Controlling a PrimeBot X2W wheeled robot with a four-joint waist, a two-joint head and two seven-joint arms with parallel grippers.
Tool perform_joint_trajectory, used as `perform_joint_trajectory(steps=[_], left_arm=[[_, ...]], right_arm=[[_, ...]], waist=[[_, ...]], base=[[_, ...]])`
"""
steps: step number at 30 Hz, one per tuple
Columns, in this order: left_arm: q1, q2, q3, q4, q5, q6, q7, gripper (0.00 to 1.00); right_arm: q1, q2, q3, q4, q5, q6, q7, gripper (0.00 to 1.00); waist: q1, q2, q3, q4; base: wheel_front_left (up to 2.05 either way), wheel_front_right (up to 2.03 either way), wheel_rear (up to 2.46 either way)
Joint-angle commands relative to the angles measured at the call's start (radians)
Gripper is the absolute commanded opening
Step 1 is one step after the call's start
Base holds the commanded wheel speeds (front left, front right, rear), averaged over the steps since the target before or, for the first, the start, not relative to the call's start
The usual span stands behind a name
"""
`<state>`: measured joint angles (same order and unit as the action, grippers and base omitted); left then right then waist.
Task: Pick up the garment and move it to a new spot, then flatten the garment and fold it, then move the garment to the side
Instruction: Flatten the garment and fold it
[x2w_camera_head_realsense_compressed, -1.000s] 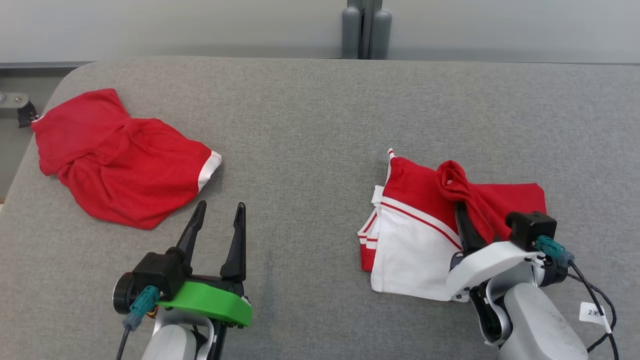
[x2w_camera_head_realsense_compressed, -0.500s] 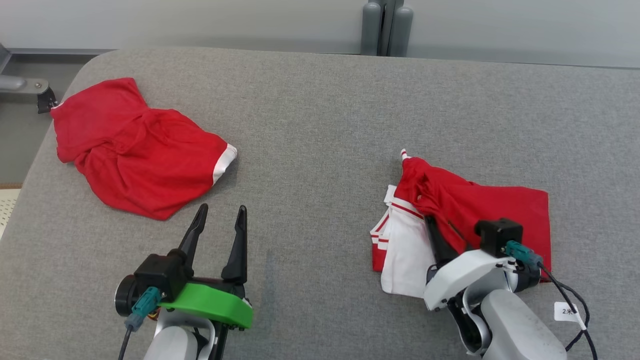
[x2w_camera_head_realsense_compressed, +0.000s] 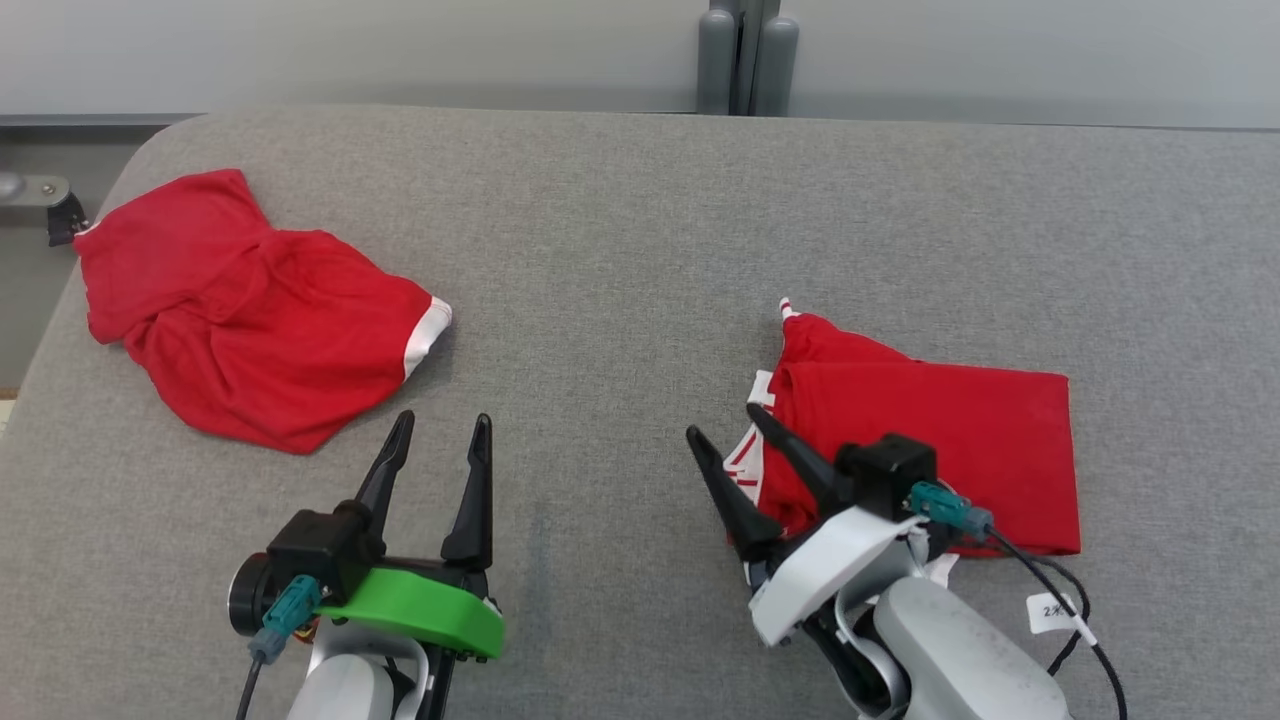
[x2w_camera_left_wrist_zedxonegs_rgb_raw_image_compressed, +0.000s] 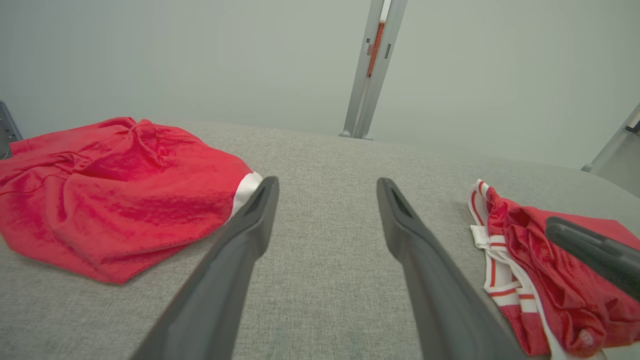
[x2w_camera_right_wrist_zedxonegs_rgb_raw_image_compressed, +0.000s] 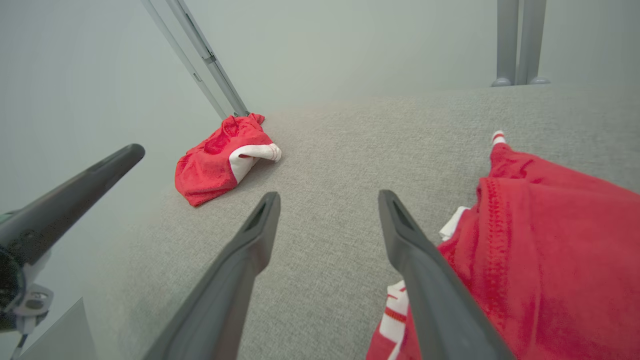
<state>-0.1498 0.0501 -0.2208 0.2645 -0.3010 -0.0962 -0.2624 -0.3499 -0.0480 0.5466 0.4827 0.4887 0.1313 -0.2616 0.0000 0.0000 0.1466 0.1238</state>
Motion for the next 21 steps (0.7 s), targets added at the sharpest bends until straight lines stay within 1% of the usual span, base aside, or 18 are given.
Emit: perform_joint_trajectory(steps=[1, 6, 12, 14, 17, 19, 21], left_arm=[[0.013, 0.001, 0.006, -0.003, 0.006, 0.002, -0.003, 1.00], [0.019, 0.001, 0.014, -0.032, 0.012, -0.001, -0.003, 1.00], [0.021, 0.001, 0.027, -0.073, 0.016, 0.007, -0.003, 1.00], [0.022, 0.001, 0.034, -0.087, 0.017, 0.010, -0.003, 1.00], [0.028, 0.001, 0.039, -0.103, 0.017, 0.014, -0.003, 1.00], [0.029, 0.001, 0.043, -0.113, 0.020, 0.016, -0.003, 1.00], [0.032, 0.001, 0.044, -0.118, 0.022, 0.018, -0.003, 1.00]], right_arm=[[-0.011, -0.005, -0.023, -0.020, -0.025, -0.001, -0.004, 1.00], [0.028, -0.038, -0.173, -0.128, -0.152, -0.001, -0.004, 1.00], [0.103, -0.075, -0.351, -0.274, -0.268, -0.001, -0.004, 1.00], [0.133, -0.086, -0.395, -0.319, -0.302, -0.001, -0.004, 1.00], [0.179, -0.079, -0.447, -0.383, -0.327, -0.001, -0.004, 1.00], [0.208, -0.084, -0.465, -0.414, -0.355, -0.001, -0.004, 1.00], [0.234, -0.076, -0.483, -0.432, -0.365, -0.001, -0.004, 1.00]], waist=[[0.0000, 0.0000, -0.005, -0.013], [0.0000, 0.0000, -0.012, -0.047], [0.0000, 0.0000, -0.017, -0.085], [0.0000, 0.0000, -0.018, -0.094], [0.0000, 0.0000, -0.021, -0.104], [0.0000, 0.0000, -0.021, -0.108], [0.0000, 0.0000, -0.021, -0.113]], base=[[0.00, 0.00, 0.00], [0.00, 0.00, 0.00], [0.00, 0.00, 0.00], [0.00, 0.00, 0.00], [0.00, 0.00, 0.00], [0.00, 0.00, 0.00], [0.00, 0.00, 0.00]])
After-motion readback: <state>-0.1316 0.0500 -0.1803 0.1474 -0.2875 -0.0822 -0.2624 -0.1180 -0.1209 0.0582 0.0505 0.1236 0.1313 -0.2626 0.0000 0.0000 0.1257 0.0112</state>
